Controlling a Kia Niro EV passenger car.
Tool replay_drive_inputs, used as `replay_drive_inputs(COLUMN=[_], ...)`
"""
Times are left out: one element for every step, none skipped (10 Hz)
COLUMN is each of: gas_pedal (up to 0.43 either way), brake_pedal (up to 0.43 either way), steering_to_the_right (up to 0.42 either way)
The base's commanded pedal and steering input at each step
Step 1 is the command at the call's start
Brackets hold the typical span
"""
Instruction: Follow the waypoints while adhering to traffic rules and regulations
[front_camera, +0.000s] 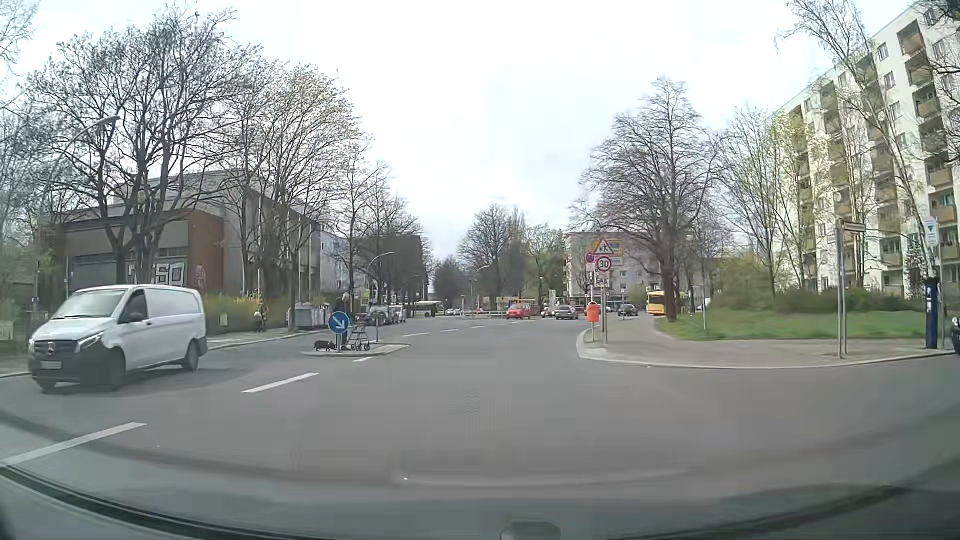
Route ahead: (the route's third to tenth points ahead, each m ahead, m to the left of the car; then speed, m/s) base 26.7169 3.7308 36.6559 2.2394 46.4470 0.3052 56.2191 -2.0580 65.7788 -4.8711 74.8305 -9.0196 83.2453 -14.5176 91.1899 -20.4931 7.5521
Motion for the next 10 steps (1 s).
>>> replay_drive_inputs(gas_pedal=[0.047,0.047,0.047,0.047,0.047,0.047,0.047,0.047,0.047,0.047], brake_pedal=[0.0,0.0,0.0,0.0,0.0,0.0,0.0,0.0,0.0,0.0], steering_to_the_right=[0.014,0.014,0.014,0.014,0.014,0.014,0.014,0.014,0.014,0.014])
